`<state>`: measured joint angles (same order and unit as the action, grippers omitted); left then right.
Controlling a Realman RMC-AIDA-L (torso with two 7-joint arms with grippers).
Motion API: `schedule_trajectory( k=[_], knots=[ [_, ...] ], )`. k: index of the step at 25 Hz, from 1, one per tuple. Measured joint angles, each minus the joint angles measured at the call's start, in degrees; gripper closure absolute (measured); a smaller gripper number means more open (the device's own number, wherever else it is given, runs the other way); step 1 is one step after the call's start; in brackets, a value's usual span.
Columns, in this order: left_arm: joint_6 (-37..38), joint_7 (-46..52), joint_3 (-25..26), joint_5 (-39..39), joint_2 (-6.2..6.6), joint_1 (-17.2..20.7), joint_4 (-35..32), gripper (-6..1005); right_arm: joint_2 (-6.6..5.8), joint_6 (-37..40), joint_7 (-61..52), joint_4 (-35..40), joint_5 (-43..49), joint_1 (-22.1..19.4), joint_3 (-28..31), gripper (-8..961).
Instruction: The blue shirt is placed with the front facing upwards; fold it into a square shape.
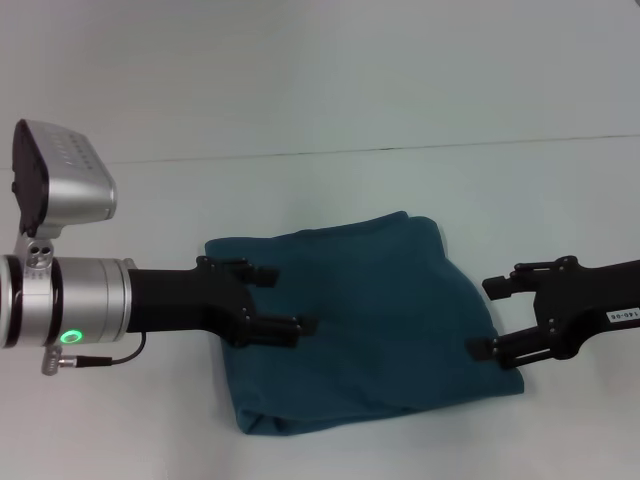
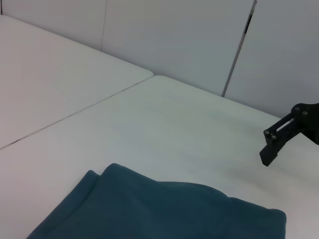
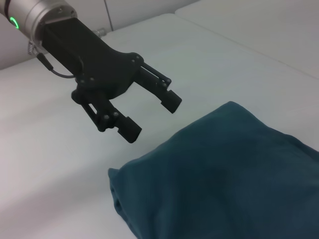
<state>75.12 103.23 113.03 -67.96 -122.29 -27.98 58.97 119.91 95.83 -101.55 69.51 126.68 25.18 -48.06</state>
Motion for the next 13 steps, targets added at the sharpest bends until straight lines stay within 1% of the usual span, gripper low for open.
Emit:
schedule_trajectory(
  k=[9, 11, 13],
  knots=[
    [-0.1, 0.0, 0.0, 0.0, -0.28, 0.0, 0.1, 122, -0.03, -1.5, 0.5, -0.1, -0.2, -0.9, 0.0, 22],
    [-0.1, 0.0, 0.0, 0.0, -0.64, 0.5, 1.1, 122, 0.06, -1.8, 0.9, -0.4, -0.2, -1.1, 0.4, 22],
    [-0.1, 0.0, 0.0, 0.0, -0.72, 0.8, 1.6, 122, 0.10, -2.0, 1.0, -0.5, -0.2, -1.1, 0.4, 22]
  ],
)
